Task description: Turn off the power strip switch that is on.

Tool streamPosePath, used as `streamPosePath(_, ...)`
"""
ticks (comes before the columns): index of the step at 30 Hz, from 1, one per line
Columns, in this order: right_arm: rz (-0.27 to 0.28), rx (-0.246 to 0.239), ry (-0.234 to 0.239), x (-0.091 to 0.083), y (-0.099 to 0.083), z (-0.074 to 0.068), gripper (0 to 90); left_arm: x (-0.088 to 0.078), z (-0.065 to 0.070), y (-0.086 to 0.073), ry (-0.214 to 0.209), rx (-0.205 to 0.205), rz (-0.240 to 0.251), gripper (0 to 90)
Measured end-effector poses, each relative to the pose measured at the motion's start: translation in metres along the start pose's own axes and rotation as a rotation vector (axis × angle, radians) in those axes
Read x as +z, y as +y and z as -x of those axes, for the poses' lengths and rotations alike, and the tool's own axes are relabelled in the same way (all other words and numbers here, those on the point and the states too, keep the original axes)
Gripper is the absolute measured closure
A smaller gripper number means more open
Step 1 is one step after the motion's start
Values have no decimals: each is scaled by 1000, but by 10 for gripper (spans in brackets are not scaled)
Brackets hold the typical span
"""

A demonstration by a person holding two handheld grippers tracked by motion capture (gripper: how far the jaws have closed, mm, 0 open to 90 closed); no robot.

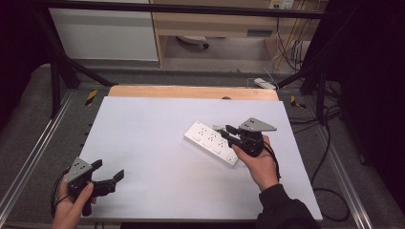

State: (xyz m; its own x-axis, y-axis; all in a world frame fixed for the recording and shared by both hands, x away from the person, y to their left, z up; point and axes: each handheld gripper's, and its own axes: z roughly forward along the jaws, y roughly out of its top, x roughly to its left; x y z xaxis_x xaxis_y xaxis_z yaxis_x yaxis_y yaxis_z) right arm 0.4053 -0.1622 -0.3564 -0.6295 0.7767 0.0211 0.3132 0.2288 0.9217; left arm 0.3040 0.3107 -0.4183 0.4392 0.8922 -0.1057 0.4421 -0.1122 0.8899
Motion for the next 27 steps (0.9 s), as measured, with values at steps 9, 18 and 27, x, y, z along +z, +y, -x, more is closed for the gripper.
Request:
streamPosePath(9,11,18,26,12,1,0,843,0,0,0,4,1,6,61)
streamPosePath(18,2,19,30,30,3,0,900,2,1,-1,-5,11,-11,61)
streamPosePath(27,-28,14,41,42,-1,-2,900,2,2,-1,-9,16,-12,61)
